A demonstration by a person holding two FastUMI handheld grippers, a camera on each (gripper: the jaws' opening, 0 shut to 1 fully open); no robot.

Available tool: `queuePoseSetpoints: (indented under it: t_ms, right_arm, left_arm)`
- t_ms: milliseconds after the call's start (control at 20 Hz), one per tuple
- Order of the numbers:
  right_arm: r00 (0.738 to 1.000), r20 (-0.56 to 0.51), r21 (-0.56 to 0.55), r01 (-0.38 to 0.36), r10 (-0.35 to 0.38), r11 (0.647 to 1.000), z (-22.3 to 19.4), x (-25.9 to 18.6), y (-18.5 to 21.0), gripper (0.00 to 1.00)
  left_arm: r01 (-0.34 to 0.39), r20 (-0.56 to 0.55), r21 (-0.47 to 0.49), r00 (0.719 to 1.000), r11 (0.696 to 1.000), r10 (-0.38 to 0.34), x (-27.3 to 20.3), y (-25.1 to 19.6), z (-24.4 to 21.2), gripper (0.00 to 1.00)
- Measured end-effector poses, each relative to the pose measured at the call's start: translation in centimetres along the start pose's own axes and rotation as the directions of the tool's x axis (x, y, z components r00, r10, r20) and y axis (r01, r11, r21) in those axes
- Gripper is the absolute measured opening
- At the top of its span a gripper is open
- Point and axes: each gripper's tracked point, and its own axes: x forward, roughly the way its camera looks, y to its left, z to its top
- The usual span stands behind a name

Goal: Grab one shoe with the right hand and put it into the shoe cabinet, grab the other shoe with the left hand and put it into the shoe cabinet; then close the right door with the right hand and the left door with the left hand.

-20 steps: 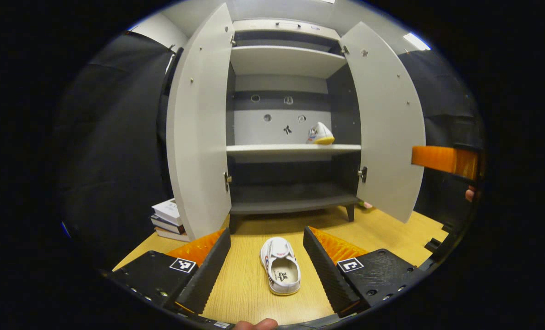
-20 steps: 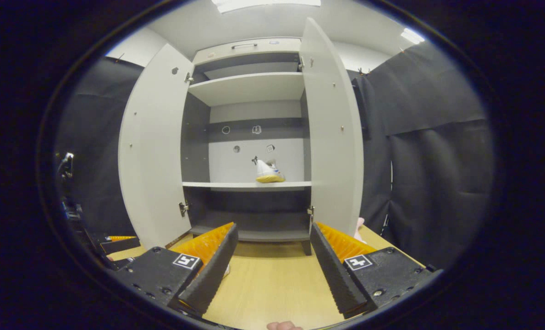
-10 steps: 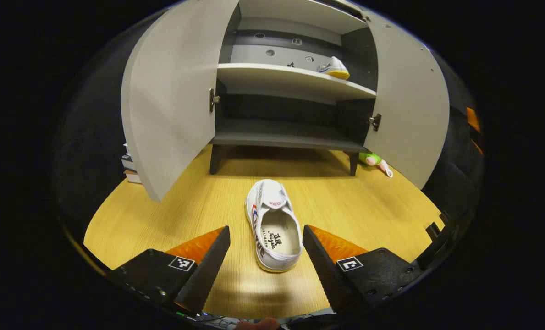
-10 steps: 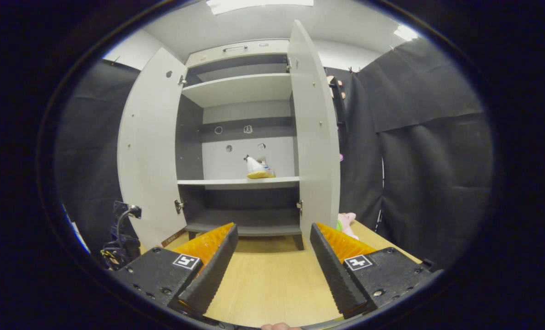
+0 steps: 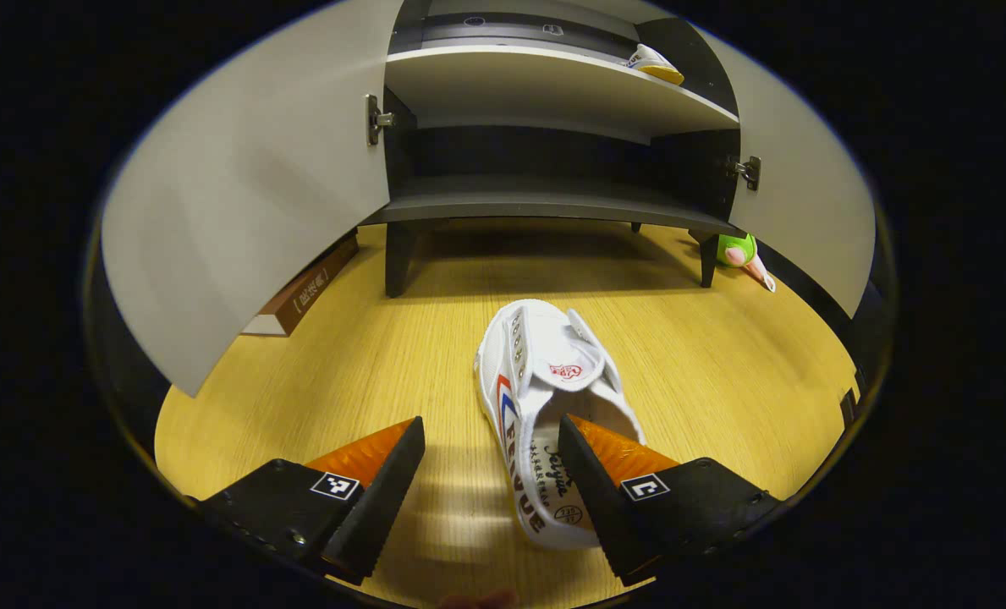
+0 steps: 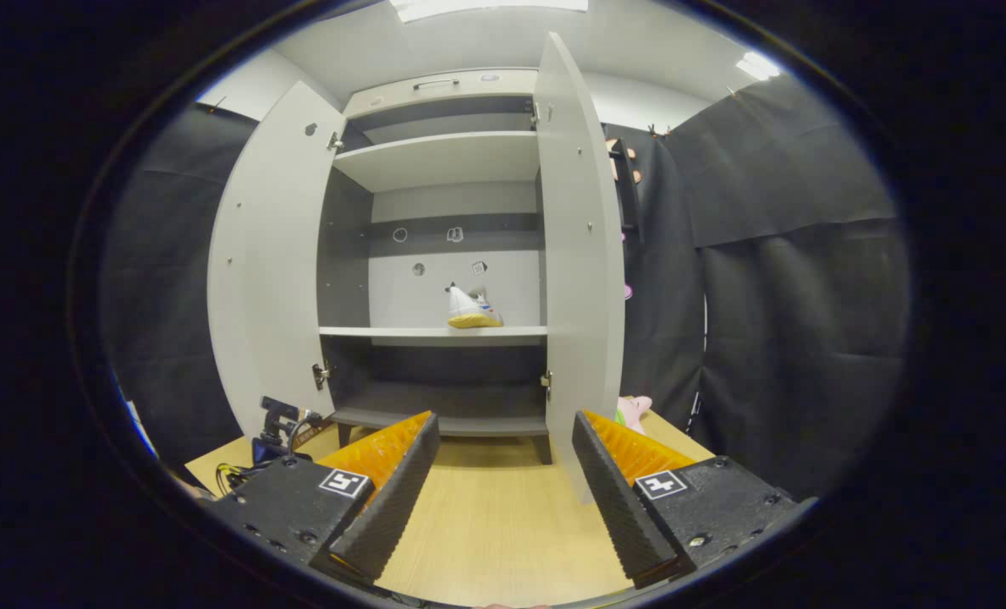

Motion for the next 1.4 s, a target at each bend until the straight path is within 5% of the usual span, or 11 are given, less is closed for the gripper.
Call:
queuePoseSetpoints:
  t_ms: [400,450,500,550,600,700,750,800,900,950,1400]
  right_arm:
    - [0.999,-0.051,-0.026,0.002,-0.003,1.0,-1.3,2.2,0.2,0.99]
    - [0.998,-0.057,-0.027,0.0,-0.001,1.0,-1.4,2.5,0.4,0.99]
    - [0.998,-0.064,-0.028,-0.003,0.002,1.0,-1.6,2.8,0.5,0.99]
    - [0.998,-0.07,-0.029,-0.007,0.005,1.0,-1.7,3.0,0.7,0.99]
    - [0.997,-0.073,-0.028,-0.01,0.008,1.0,-1.8,3.2,0.9,0.99]
    - [0.997,-0.08,-0.031,-0.016,0.013,0.999,-2.1,3.5,1.3,1.0]
    - [0.996,-0.084,-0.035,-0.017,0.014,0.999,-2.2,3.6,1.4,0.99]
    - [0.996,-0.088,-0.041,-0.021,0.017,0.999,-2.4,3.7,1.5,0.99]
    - [0.995,-0.093,-0.051,-0.031,0.026,0.998,-2.6,3.8,1.9,0.99]
    - [0.995,-0.097,-0.056,-0.037,0.031,0.998,-2.7,3.9,2.1,0.99]
    - [0.99,-0.074,-0.07,-0.124,0.119,0.99,-1.9,4.5,5.3,0.99]
  left_arm:
    - [0.0,0.052,-0.026,0.999,1.0,0.002,4.3,0.7,2.3,0.91]
    - [0.004,0.056,-0.022,0.998,1.0,-0.002,4.6,0.6,2.5,0.7]
    - [0.016,0.069,-0.027,0.998,1.0,-0.014,4.9,0.2,2.8,0.79]
    - [0.017,0.078,-0.026,0.997,1.0,-0.015,4.9,-0.2,2.9,0.7]
    - [-0.005,0.093,-0.009,0.996,1.0,0.005,4.8,-0.1,3.1,0.75]
    - [-0.086,0.12,0.02,0.989,0.996,0.083,4.9,1.1,3.3,0.59]
    - [-0.094,0.121,0.012,0.988,0.995,0.092,4.9,1.3,3.2,0.26]
    - [-0.092,0.137,0.004,0.986,0.996,0.09,4.9,1.2,3.6,0.15]
    - [-0.059,0.117,-0.011,0.991,0.998,0.06,4.6,1.0,3.2,0.2]
    - [-0.04,0.118,-0.02,0.992,0.999,0.042,4.2,0.9,3.3,0.04]
    - [-0.061,0.29,0.019,0.956,0.998,0.053,-9.4,-0.5,11.6,0.02]
